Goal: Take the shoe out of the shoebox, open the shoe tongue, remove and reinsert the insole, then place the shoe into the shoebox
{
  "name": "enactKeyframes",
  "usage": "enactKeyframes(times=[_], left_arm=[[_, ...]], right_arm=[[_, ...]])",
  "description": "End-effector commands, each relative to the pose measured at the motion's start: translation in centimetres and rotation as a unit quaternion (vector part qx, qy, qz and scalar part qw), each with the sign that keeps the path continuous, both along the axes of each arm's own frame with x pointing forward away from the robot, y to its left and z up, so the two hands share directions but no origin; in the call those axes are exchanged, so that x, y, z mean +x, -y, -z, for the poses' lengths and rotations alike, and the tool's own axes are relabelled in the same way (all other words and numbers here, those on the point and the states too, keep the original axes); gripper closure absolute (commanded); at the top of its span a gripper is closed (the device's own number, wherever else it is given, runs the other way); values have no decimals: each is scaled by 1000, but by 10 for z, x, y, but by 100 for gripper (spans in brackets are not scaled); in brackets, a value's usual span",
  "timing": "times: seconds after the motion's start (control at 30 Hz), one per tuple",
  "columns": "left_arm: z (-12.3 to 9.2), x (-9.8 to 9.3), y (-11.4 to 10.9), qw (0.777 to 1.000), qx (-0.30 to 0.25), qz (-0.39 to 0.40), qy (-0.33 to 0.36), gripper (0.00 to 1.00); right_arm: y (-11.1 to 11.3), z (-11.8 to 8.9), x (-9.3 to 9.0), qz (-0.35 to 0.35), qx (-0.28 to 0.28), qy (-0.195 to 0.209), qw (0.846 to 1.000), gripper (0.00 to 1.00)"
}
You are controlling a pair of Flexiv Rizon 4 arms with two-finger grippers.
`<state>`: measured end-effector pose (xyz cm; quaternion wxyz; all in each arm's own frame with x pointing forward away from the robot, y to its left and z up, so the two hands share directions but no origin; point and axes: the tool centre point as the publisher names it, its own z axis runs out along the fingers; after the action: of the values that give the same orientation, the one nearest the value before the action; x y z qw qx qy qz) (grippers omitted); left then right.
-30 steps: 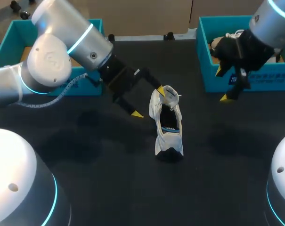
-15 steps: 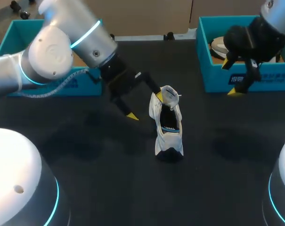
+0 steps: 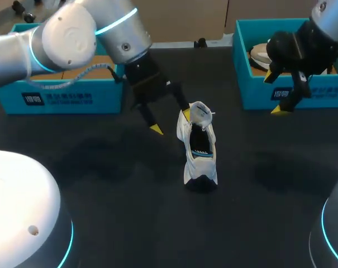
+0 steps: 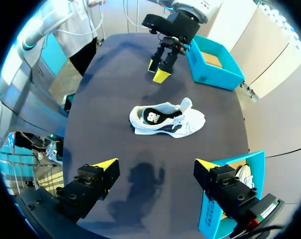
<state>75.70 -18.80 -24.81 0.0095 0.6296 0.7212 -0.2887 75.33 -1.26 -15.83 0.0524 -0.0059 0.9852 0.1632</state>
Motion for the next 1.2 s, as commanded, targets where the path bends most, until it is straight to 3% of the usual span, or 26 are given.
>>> enactKeyframes(times=[0.03,0.47,0.77,1.0,1.2], left_arm=[[-6,3,2,998,55,25,-1,100],[-11,-6,-6,988,123,91,-16,100],[9,-21,8,980,164,109,4,100],[24,-30,16,985,146,92,24,100],[35,-18,22,988,127,69,59,100]], right_arm=[[0,1,0,1,-1,0,1000,0],[0,1,0,1,-1,0,1000,0],[0,1,0,1,-1,0,1000,0],[0,1,0,1,-1,0,1000,0],[0,1,0,1,-1,0,1000,0]])
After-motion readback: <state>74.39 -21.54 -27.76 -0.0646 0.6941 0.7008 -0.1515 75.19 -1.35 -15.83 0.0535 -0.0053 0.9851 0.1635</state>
